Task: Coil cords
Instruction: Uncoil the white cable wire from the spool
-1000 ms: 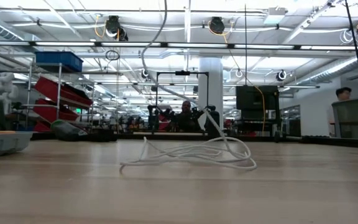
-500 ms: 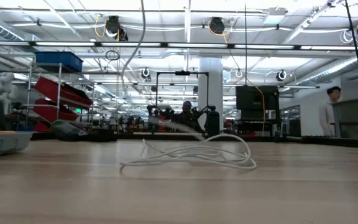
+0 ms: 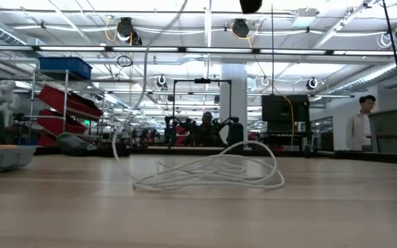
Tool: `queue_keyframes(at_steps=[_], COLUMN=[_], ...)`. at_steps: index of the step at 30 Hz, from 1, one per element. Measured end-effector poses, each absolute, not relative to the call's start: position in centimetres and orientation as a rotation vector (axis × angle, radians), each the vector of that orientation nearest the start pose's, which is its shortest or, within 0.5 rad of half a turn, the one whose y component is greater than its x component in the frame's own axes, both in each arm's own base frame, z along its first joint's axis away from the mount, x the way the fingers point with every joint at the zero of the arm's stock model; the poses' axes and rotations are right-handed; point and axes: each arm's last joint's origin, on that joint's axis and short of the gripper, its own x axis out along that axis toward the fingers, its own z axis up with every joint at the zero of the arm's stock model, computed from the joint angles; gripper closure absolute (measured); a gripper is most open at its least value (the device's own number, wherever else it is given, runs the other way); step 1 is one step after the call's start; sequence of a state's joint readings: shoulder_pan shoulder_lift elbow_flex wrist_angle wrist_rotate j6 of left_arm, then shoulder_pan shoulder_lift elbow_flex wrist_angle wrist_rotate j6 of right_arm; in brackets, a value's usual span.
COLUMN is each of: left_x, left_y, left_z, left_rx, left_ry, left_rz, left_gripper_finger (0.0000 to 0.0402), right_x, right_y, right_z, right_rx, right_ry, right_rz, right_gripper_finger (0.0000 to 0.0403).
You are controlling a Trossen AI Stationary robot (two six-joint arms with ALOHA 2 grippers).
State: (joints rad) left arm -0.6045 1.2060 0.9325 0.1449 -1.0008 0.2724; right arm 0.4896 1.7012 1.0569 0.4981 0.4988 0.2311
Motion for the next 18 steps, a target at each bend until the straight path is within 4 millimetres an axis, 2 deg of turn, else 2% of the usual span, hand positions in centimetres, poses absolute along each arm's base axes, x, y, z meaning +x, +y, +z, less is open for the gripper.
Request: queue_keyframes(at_steps=[5,12,18], left_x=[22.4,21.9,21.6], left_y=[-13.6,-14.4,-14.8], left_z=[33.4,33.5,33.5], left_rx=[0.361,0.36,0.36], left_ry=[0.115,0.102,0.099], left_rz=[0.352,0.318,0.295], left_gripper_finger=[0.0401,0.0401,0.0401], right_x=[33.8,33.5,32.9], right_y=[16.4,16.2,16.6], right_z=[23.9,23.1,23.5], right_rx=[0.171,0.162,0.13], right_ry=[0.257,0.326,0.336], right_rz=[-0.051,-0.122,-0.101], right_gripper_finger=[0.0403,0.0399,0.0339])
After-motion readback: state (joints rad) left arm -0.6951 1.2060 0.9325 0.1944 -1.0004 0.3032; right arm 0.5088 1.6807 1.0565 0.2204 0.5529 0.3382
